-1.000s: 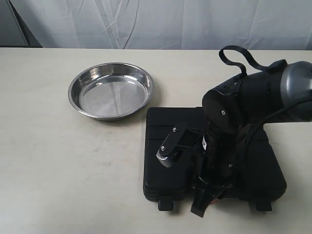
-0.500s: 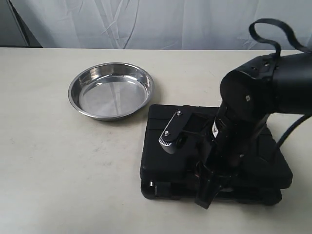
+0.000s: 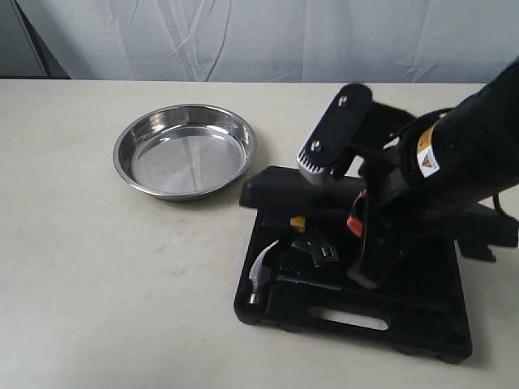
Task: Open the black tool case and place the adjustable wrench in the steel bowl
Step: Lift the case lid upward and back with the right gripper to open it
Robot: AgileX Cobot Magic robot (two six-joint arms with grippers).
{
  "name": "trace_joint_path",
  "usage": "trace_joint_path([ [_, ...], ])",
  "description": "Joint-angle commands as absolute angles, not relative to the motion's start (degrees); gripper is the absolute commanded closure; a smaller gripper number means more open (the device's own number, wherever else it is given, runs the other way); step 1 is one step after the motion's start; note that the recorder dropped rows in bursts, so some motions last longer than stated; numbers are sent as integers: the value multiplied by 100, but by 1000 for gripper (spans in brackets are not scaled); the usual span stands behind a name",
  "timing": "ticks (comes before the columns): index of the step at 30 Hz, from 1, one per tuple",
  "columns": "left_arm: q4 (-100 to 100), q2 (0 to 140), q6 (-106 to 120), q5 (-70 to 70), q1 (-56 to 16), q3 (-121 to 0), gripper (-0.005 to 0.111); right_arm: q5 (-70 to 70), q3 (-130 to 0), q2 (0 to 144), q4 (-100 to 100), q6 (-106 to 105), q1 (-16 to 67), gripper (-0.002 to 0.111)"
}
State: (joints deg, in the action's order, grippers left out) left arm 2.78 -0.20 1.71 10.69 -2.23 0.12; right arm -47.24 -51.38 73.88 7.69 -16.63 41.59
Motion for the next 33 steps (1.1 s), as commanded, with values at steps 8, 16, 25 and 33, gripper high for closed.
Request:
trace_joint_path([
  [8,268,0,172,1032,-244,0,106,-4052,-5291,7191,3714,-356,4136,109],
  [16,268,0,172,1032,-244,0,106,-3900,-5291,7527,5241,427,4136,109],
  [25,268,0,172,1032,-244,0,106,-3793,-5291,8163,6800,1796,4007,109],
  [33,268,0,172,1032,-244,0,106,-4217,-5291,8321,7952,4045,3366,84],
])
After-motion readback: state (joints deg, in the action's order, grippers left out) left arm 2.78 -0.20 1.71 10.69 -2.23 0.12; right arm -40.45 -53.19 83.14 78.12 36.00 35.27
